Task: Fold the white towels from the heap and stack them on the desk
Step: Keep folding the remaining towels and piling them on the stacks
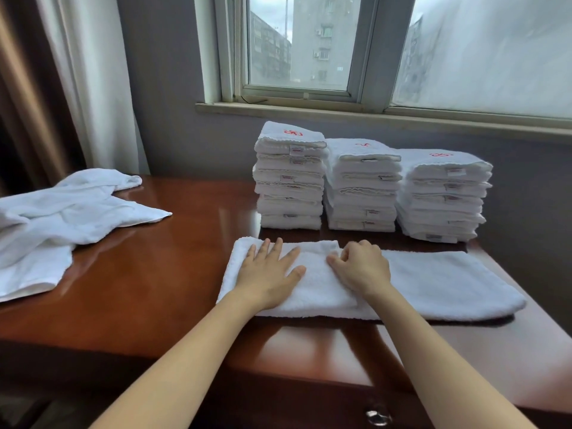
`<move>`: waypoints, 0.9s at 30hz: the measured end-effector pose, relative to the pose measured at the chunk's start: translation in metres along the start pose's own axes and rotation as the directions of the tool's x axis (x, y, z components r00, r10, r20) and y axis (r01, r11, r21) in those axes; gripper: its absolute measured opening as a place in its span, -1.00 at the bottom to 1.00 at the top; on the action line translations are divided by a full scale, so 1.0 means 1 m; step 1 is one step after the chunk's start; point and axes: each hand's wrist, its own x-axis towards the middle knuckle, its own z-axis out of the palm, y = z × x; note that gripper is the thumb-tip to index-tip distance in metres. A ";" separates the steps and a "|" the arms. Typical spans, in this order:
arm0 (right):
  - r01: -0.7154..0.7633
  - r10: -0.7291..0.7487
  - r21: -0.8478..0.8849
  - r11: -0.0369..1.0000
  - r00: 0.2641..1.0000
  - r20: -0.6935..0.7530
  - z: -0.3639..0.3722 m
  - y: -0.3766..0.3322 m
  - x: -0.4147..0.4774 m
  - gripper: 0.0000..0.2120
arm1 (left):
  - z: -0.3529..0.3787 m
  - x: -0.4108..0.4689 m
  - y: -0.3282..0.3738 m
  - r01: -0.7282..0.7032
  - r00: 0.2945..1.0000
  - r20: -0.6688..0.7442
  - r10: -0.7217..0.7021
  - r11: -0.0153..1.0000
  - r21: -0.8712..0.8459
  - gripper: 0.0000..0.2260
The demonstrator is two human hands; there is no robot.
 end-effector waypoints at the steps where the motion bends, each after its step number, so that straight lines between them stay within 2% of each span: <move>1: 0.036 -0.036 -0.010 0.999 0.997 -0.061 -0.003 -0.002 0.000 -0.80 | -0.001 0.001 0.000 -0.004 1.000 0.021 0.004 1.000 0.014 -0.48; 3: 0.193 -0.189 0.009 0.981 0.968 -0.163 -0.005 -0.007 -0.002 -0.72 | -0.001 0.003 0.002 -0.011 0.999 0.031 0.010 1.000 0.019 -0.49; 4: 0.284 -0.277 0.031 0.958 0.952 -0.133 -0.004 -0.010 -0.003 -0.63 | 0.000 0.003 0.004 -0.016 1.000 0.018 0.015 1.000 0.013 -0.50; 6: 0.368 -0.372 0.058 0.928 0.924 0.088 0.003 -0.015 -0.010 -0.54 | 0.003 0.003 0.008 -0.029 0.999 -0.025 0.029 0.999 0.018 -0.51; 8: 0.314 -0.313 0.045 0.949 0.906 0.286 0.014 -0.007 -0.015 -0.49 | 0.006 0.002 0.007 -0.028 0.998 -0.054 0.031 0.999 0.046 -0.50; 9: 0.283 -0.280 0.036 0.959 0.911 0.303 0.018 0.000 -0.017 -0.46 | 0.006 0.002 0.005 -0.020 0.998 -0.058 0.023 0.998 0.052 -0.49; 14: 0.259 -0.253 0.011 0.966 0.932 0.259 0.027 0.007 -0.017 -0.40 | 0.005 0.003 -0.010 0.007 0.998 -0.056 -0.004 0.999 0.053 -0.41; 23: 0.274 -0.278 0.051 0.961 0.932 0.231 0.060 -0.080 -0.028 -0.40 | -0.011 -0.015 -0.097 0.036 0.999 -0.038 -0.033 0.997 0.072 -0.37; 27: 0.282 -0.293 0.083 0.956 0.920 0.260 0.064 -0.098 -0.030 -0.38 | -0.016 -0.025 -0.112 0.052 0.998 -0.025 -0.050 0.993 0.108 -0.43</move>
